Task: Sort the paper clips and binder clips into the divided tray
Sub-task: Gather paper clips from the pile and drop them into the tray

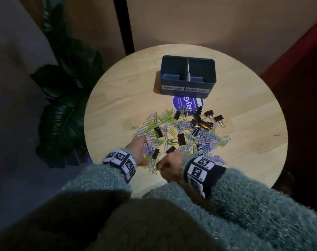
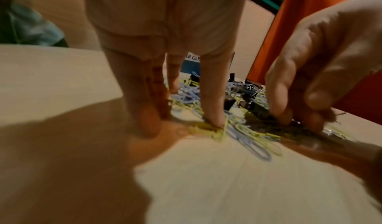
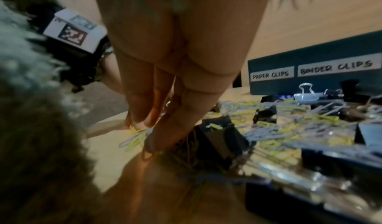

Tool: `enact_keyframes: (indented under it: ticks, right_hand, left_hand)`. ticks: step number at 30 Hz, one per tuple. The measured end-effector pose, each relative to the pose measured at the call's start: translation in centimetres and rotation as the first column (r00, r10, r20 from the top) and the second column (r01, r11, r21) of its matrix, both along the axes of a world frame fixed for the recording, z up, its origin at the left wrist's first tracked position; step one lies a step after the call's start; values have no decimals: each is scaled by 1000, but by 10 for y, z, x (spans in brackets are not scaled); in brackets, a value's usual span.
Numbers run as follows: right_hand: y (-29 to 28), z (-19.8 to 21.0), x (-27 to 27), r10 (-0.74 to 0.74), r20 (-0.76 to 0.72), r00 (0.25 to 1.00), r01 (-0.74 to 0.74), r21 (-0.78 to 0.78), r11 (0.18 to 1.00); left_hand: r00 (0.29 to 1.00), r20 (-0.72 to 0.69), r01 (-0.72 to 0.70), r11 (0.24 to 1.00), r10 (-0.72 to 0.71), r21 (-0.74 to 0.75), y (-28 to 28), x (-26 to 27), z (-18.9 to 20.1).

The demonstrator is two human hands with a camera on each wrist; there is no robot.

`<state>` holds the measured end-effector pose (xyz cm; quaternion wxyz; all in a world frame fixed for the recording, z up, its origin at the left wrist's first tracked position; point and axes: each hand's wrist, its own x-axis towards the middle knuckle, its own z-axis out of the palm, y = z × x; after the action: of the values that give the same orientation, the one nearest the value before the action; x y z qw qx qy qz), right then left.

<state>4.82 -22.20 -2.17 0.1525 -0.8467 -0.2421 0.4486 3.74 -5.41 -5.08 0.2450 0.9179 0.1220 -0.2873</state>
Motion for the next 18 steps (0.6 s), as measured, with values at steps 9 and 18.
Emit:
enact_keyframes:
  ticks: [9, 18]
  right_hand:
    - [-4, -16, 52, 50, 197, 979, 13, -307, 952]
    - [19, -26, 48, 88, 386, 918, -140, 108, 984]
  left_hand:
    - [991, 110, -57, 992, 70, -114, -4, 11, -1]
    - [986, 157, -52, 998, 56, -28, -2, 15, -16]
